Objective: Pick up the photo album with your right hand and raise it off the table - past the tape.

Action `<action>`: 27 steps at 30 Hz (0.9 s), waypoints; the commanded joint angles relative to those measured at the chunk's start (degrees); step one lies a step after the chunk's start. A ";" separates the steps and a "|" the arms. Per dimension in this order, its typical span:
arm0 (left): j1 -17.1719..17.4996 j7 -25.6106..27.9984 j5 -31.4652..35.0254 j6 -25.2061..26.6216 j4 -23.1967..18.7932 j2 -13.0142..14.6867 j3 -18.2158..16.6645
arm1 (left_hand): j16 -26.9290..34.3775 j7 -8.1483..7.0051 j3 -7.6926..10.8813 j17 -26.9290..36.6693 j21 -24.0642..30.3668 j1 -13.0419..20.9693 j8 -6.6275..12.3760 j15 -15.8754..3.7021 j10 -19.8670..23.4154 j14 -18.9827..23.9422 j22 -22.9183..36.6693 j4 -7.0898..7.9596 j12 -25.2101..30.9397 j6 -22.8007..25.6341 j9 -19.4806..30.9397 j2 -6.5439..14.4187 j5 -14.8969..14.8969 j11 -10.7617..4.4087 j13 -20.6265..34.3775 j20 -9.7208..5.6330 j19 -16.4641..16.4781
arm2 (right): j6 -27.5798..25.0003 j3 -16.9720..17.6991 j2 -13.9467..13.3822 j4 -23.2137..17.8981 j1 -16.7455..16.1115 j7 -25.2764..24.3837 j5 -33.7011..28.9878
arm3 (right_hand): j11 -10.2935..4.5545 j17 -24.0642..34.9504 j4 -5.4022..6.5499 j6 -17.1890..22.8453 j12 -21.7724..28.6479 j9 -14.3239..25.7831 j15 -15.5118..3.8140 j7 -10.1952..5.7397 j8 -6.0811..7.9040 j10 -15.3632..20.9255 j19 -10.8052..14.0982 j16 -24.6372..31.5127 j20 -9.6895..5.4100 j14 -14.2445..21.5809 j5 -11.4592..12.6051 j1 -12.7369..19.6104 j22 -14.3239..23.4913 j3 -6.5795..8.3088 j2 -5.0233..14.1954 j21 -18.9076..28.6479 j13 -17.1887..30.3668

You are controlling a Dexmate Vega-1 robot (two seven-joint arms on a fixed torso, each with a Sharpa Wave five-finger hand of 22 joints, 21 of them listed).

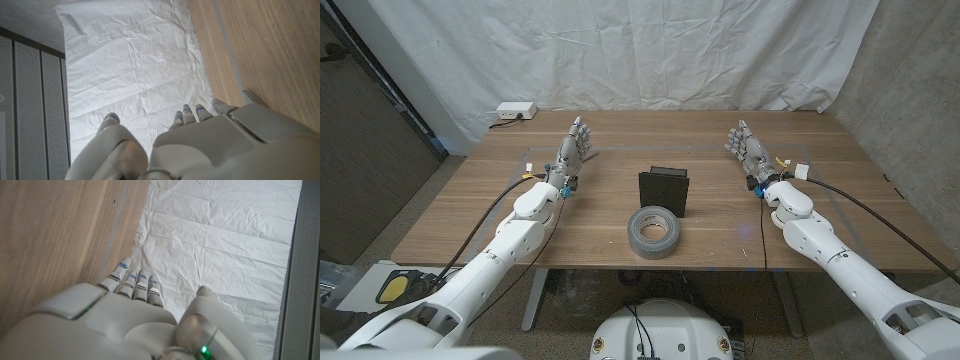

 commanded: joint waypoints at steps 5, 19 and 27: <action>3.37 -9.70 13.64 8.09 -3.61 -10.52 -13.43 | 0.48 0.28 0.40 0.17 0.24 0.82 0.33 -0.59 -0.39 -0.29 0.23 -0.02 0.43 -0.19 0.22 0.39 0.47 -0.06 0.17 -5.40 -0.31 | -1.01 0.49 0.33 -3.87 -2.43 -1.89 -1.51 | -0.05 0.22 -0.11 0.56 0.43 0.14 0.03 -0.06 0.37 0.69 0.57 0.33 -1.46 0.61 0.17 0.74 0.26 0.51 0.10 0.23 0.15; 2.23 -15.09 20.19 10.41 -3.37 -16.01 -19.22 | 0.54 0.32 0.48 0.17 0.14 1.40 0.31 -0.49 -0.18 -0.15 0.25 -0.15 0.50 -0.09 0.23 0.91 0.62 0.12 0.17 -5.25 -0.41 | -1.27 1.61 -1.70 -9.01 -4.61 -4.35 -3.29 | -0.06 0.17 -0.58 0.77 0.49 0.15 0.02 -0.17 0.43 0.89 0.74 0.38 -1.39 0.87 0.04 1.48 0.29 0.75 0.37 -0.17 0.17; 1.83 -16.32 21.79 9.21 -2.24 -18.50 -20.68 | 0.53 0.52 0.50 0.17 0.12 1.63 0.35 -0.35 -0.16 -0.17 0.26 -0.21 0.50 0.08 0.23 1.11 0.66 0.05 0.18 -5.26 -0.43 | -1.20 1.83 -2.35 -10.27 -5.00 -3.97 -3.26 | -0.14 0.16 -0.81 0.89 0.55 0.16 -0.01 -0.17 0.45 1.09 0.88 0.38 -1.37 0.93 -0.06 1.80 0.30 0.83 0.45 -0.35 0.18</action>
